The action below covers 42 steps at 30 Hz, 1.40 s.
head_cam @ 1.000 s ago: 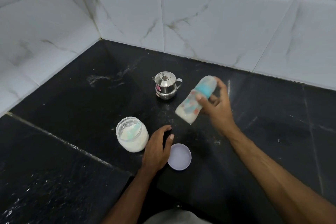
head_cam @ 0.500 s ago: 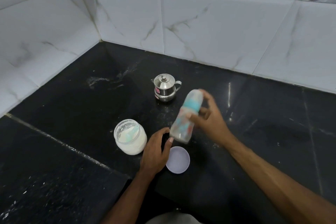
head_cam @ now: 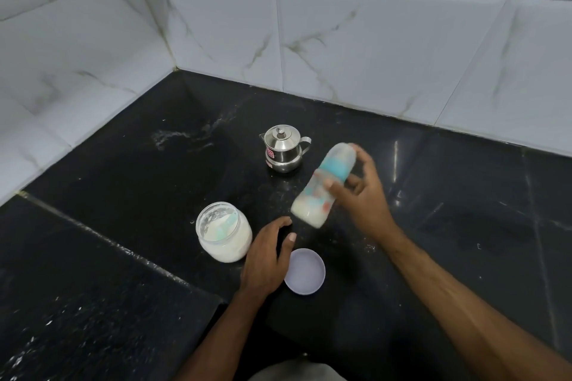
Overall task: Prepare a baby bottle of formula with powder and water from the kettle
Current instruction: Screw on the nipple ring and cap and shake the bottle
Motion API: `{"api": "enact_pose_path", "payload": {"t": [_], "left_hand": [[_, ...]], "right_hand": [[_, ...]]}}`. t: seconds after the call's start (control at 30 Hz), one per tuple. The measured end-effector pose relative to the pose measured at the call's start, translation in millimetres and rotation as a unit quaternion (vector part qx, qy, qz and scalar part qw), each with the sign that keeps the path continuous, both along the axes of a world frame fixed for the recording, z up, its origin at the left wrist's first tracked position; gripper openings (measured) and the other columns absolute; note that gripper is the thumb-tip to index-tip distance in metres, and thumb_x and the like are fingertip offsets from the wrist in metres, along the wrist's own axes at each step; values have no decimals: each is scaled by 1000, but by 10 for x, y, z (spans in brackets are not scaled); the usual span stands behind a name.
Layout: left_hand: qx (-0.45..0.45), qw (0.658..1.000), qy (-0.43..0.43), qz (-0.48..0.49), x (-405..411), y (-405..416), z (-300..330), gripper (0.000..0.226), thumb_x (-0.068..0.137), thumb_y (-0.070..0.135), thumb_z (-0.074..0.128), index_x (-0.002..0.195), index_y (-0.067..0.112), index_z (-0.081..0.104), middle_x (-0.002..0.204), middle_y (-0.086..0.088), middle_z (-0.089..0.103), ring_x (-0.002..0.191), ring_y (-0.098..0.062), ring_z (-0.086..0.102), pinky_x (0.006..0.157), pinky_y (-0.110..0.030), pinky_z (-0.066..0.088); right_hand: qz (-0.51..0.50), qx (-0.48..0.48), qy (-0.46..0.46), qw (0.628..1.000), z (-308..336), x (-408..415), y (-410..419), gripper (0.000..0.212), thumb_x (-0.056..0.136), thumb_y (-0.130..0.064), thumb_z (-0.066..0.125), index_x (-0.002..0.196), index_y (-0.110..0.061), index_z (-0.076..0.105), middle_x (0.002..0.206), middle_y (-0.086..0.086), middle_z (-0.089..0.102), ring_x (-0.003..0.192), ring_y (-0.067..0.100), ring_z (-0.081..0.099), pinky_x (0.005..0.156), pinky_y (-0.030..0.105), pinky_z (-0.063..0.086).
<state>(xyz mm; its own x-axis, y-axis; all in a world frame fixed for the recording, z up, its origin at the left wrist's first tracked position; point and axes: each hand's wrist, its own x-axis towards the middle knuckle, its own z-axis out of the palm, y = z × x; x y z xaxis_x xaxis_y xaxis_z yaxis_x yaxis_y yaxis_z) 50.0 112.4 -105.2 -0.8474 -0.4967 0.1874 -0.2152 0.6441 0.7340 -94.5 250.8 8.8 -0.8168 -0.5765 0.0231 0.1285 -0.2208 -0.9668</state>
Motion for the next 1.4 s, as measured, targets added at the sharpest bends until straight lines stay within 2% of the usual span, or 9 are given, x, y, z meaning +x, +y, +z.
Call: {"api": "enact_pose_path", "payload": {"t": [0.1, 0.27, 0.43, 0.6, 0.77, 0.97, 1.13, 1.3, 1.4], "left_hand": [[3, 1000, -7, 3, -2, 7, 3, 35, 97, 34, 47, 129, 20, 54, 128, 11, 57, 116, 3, 48, 99, -16, 36], [23, 1000, 8, -16, -19, 4, 31, 27, 96, 29, 52, 122, 25, 55, 117, 14, 60, 108, -1, 56, 90, -19, 43], [0, 1000, -1, 3, 1, 10, 2, 37, 96, 38, 44, 128, 22, 54, 126, 11, 58, 115, 1, 50, 98, -18, 39], [33, 999, 19, -29, -3, 2, 42, 33, 93, 33, 52, 126, 25, 54, 121, 13, 60, 111, -4, 56, 92, -21, 44], [4, 1000, 1, 1, -4, 10, 2, 36, 96, 36, 45, 128, 22, 54, 126, 12, 57, 116, 0, 50, 99, -21, 40], [20, 1000, 14, -13, -11, -9, -16, 35, 94, 31, 53, 127, 23, 54, 124, 10, 60, 114, -4, 55, 95, -26, 45], [-2, 1000, -7, 5, -9, 19, 14, 34, 97, 33, 47, 129, 21, 54, 128, 10, 58, 117, 1, 49, 100, -20, 39], [26, 999, -4, -29, -24, -20, -6, 32, 93, 31, 56, 125, 28, 54, 123, 13, 60, 113, -6, 57, 95, -31, 47], [1, 1000, -5, 3, -7, 9, 13, 32, 97, 29, 51, 128, 22, 54, 126, 7, 59, 117, -7, 54, 98, -27, 43]], "right_hand": [[-109, -64, -60, 990, 60, -108, -18, 67, 84, -13, 69, 140, -23, 32, 119, 15, 64, 104, 28, 68, 71, 37, 59], [114, 65, 41, 990, -70, 92, -22, 80, 78, 1, 72, 142, -21, 30, 123, 10, 61, 104, 26, 68, 78, 37, 59], [-58, -47, -63, 995, 60, -50, -73, 73, 79, -16, 71, 140, -23, 31, 119, 14, 64, 102, 26, 69, 71, 37, 59], [140, 85, 46, 985, -53, 117, -14, 77, 79, 3, 71, 140, -23, 31, 121, 9, 62, 103, 24, 69, 78, 38, 60], [-88, -59, -77, 991, 39, -86, -27, 76, 77, -19, 71, 142, -20, 31, 112, 9, 68, 100, 26, 70, 72, 40, 60], [106, 59, 25, 992, -101, 133, 10, 78, 79, 2, 71, 142, -20, 31, 117, 10, 64, 100, 26, 70, 74, 35, 59], [-76, -53, -85, 992, 2, -66, -24, 76, 77, -19, 70, 142, -24, 30, 118, 13, 64, 101, 26, 70, 72, 39, 59], [155, 79, 21, 985, -130, 157, 16, 78, 79, 3, 71, 141, -22, 31, 119, 15, 64, 101, 28, 69, 76, 40, 60], [11, 13, -20, 1000, -29, 26, -24, 75, 79, -5, 72, 141, -21, 33, 116, 13, 66, 99, 26, 70, 71, 37, 60]]}}
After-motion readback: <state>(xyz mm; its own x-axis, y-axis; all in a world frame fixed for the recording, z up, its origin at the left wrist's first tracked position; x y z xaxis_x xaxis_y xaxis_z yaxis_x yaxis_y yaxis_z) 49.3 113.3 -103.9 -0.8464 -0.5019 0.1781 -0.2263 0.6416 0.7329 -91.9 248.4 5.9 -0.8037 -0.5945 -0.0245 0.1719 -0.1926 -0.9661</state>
